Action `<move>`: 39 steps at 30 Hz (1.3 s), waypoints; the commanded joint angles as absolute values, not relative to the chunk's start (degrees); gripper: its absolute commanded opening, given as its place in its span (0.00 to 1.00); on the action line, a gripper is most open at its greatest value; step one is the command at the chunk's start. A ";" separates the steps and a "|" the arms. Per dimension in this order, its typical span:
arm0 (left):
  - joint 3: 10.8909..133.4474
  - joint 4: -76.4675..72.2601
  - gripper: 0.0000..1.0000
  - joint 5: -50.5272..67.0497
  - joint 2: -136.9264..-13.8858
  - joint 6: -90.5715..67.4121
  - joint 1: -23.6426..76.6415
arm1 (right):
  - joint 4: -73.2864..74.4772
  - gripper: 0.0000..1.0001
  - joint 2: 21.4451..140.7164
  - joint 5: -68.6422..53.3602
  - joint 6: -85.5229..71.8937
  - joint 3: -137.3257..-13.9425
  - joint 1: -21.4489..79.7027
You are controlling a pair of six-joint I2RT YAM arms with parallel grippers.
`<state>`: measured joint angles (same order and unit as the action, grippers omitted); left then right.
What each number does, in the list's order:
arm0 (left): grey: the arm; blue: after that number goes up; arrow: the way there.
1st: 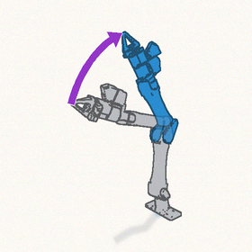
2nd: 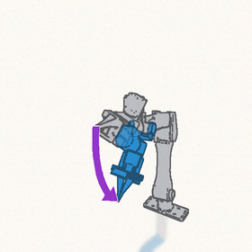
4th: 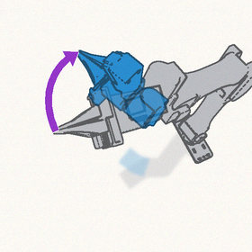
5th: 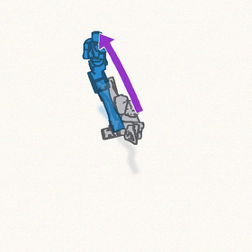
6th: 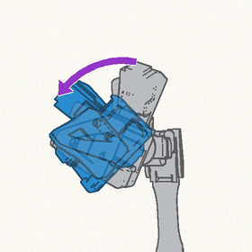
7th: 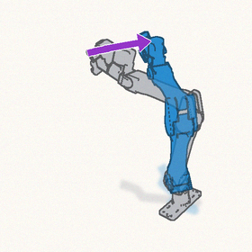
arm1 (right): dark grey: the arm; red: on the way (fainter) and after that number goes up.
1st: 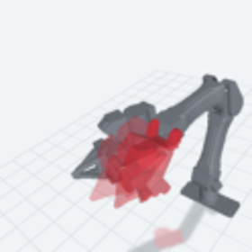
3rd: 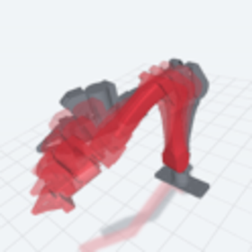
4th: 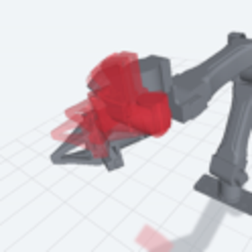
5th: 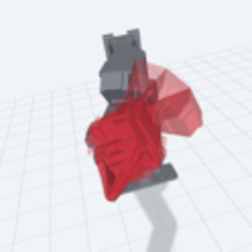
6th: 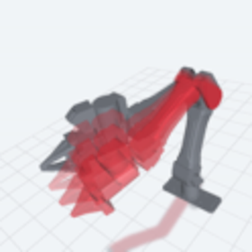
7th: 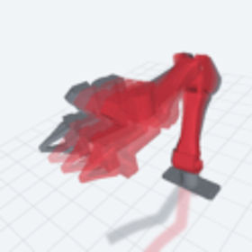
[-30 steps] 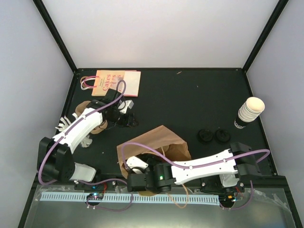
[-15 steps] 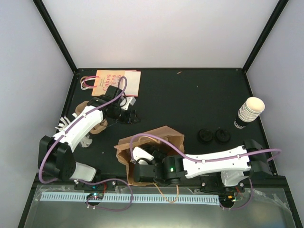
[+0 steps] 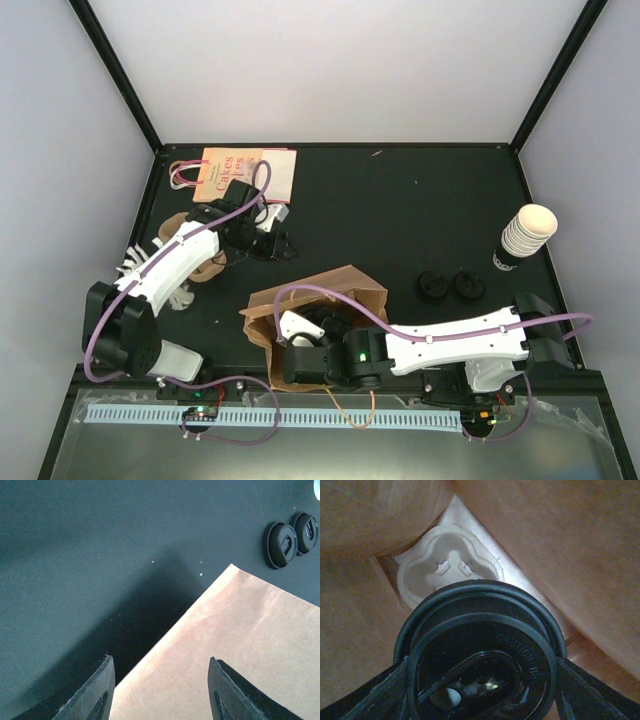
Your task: Pack the takeout coffee
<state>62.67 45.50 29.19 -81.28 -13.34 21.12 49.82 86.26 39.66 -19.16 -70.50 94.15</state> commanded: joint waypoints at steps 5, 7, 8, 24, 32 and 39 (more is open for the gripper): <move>63.74 43.99 0.54 31.46 -81.38 -11.14 21.61 | 49.33 0.59 86.72 39.00 -15.22 -68.19 94.23; 63.48 43.97 0.54 31.49 -81.50 -11.08 21.62 | 48.43 0.59 86.15 39.06 -13.76 -67.91 94.22; 63.38 44.01 0.54 31.50 -81.56 -10.95 21.62 | 47.94 0.59 85.75 39.03 -12.98 -67.79 94.26; 62.45 44.23 0.54 32.64 -81.91 -9.59 21.71 | 42.58 0.60 79.63 37.17 -4.09 -63.55 91.18; 62.40 44.43 0.54 33.00 -80.68 -9.71 21.97 | 41.87 0.57 79.09 38.35 -2.25 -63.76 89.95; 62.19 44.58 0.54 34.03 -79.26 -9.65 22.06 | 40.24 0.57 77.48 35.40 1.66 -61.18 89.78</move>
